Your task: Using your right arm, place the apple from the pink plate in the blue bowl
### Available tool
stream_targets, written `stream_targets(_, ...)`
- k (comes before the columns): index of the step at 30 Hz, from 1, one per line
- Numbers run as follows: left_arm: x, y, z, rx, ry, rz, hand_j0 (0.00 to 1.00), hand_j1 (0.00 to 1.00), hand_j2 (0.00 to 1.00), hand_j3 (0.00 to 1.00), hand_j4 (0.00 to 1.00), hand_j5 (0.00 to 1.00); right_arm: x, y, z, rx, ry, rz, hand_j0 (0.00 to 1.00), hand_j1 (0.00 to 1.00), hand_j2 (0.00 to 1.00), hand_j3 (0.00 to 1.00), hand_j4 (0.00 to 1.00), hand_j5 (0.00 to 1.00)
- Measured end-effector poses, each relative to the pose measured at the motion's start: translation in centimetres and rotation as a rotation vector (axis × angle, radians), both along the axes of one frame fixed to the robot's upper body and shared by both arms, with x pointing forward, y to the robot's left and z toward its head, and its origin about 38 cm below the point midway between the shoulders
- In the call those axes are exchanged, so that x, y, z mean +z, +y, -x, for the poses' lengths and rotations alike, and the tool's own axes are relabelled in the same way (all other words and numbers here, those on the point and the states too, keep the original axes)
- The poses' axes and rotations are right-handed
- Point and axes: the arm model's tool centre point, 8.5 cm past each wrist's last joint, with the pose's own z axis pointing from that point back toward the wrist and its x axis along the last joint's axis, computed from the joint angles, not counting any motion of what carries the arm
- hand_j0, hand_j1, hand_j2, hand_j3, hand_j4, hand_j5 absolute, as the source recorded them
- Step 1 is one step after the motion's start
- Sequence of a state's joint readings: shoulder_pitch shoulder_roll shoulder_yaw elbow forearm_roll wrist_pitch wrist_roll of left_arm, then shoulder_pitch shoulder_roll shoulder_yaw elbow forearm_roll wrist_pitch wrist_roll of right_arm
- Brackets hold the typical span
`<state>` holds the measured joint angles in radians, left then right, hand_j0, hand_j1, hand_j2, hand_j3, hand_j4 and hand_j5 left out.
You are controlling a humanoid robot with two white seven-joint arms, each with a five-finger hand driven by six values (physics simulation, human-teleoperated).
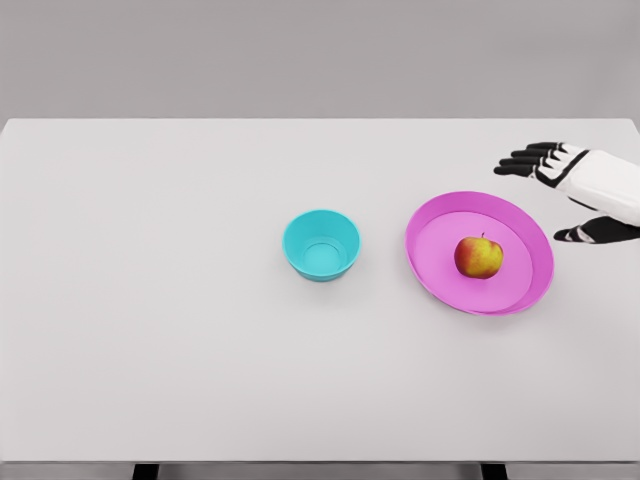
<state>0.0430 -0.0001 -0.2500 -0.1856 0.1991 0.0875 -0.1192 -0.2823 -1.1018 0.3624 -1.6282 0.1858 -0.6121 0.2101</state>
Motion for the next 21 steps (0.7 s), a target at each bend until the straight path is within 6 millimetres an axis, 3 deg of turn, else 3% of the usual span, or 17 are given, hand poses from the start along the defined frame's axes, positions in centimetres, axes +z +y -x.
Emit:
stream_targets(6,0.0,0.0,0.0,0.0,0.0,0.0,1.0,1.0,1.0,1.0,1.0,1.0,-2.2,0.1,0.9,0.004,0.062,0.002,1.0,1.0,1.0,1.0,1.0,1.0)
stream_targets(10,0.0,0.0,0.0,0.0,0.0,0.0,1.0,1.0,1.0,1.0,1.0,1.0,-1.1,0.5,0.0,0.043,0.116,0.132,1.0,1.0,1.0,1.0,1.0,1.0)
stream_targets(15,0.0,0.0,0.0,0.0,0.0,0.0,1.0,1.0,1.0,1.0,1.0,1.0,-1.6,0.6,-0.9,0.062,0.188,0.219,1.0,1.0,1.0,1.0,1.0,1.0)
stream_targets(17,0.0,0.0,-0.1,0.0,-0.002,0.0,1.0,1.0,1.0,1.0,1.0,1.0,0.5,1.4,-2.7,0.072,0.137,0.231,1.0,1.0,1.0,1.0,1.0,1.0)
stream_targets(18,0.0,0.0,0.0,0.0,0.0,0.0,1.0,1.0,1.0,1.0,1.0,1.0,0.6,1.9,-3.4,0.077,0.141,0.225,1.0,1.0,1.0,1.0,1.0,1.0)
stream_targets(21,0.0,0.0,0.0,0.0,0.0,0.0,1.0,1.0,1.0,1.0,1.0,1.0,-2.7,3.1,-3.7,0.105,0.224,0.226,1.0,1.0,1.0,1.0,1.0,1.0)
